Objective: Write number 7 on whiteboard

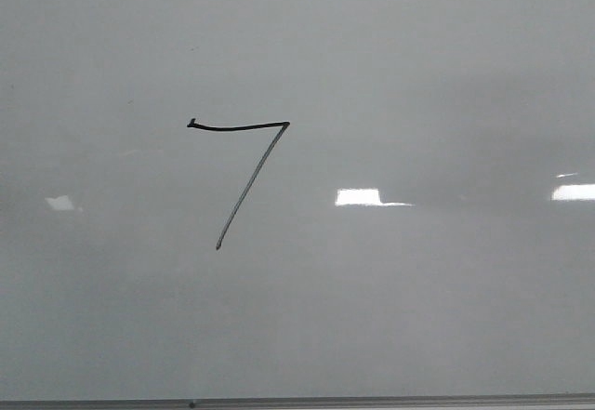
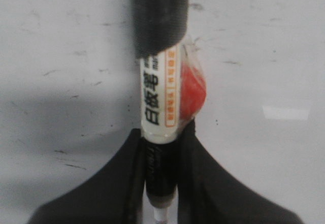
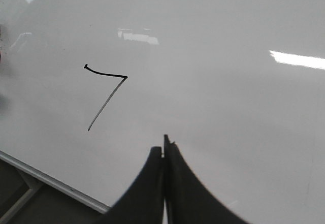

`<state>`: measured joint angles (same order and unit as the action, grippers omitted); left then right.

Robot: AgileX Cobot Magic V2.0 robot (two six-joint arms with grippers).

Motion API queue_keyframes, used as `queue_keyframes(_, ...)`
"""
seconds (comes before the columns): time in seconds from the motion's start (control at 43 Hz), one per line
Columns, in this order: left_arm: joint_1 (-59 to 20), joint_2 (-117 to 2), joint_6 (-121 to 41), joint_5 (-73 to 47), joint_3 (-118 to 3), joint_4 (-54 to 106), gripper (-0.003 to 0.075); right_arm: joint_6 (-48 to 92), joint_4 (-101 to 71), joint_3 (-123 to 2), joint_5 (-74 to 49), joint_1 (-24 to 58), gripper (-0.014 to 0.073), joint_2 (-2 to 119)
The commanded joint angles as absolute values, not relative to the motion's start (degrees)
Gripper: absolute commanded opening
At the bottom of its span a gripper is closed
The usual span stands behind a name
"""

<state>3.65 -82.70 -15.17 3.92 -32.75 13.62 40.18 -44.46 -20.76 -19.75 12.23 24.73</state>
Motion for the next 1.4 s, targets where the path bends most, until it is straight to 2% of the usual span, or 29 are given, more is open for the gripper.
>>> queue_keyframes(0.0, 3.8, -81.7, -14.6, 10.1, -34.2, 14.3, 0.0002, 40.3, -46.0, -22.3, -16.3, 12.0, -0.0069, 24.9)
queue_keyframes(0.326, 3.8, -81.7, -14.6, 11.9, -34.2, 14.3, 0.0237, 40.3, -46.0, -22.3, -16.3, 12.0, -0.0069, 24.9)
queue_keyframes(0.628, 3.8, -81.7, -14.6, 11.7, -34.2, 14.3, 0.0419, 40.3, -46.0, -22.3, -16.3, 12.0, -0.0069, 24.9)
queue_keyframes(0.814, 3.8, -81.3, -14.6, 11.3, -34.2, 14.3, 0.0433, 40.3, -46.0, -22.3, -16.3, 12.0, -0.0069, 24.9)
queue_keyframes(0.977, 3.8, -75.1, -14.6, 5.0, -34.2, 14.3, 0.0432, 40.3, -46.0, -22.3, -15.9, 12.0, -0.0069, 24.9)
queue_keyframes(1.209, 3.8, -56.8, -14.7, -0.7, -32.1, 13.3, 0.0425, 40.3, -46.0, -22.3, -15.4, 12.0, -0.0069, 24.9)
queue_keyframes(1.372, 3.8, -44.3, -14.7, -3.7, -29.7, 13.3, 0.0341, 40.3, -46.0, -22.3, -15.4, 12.0, -0.0069, 24.9)
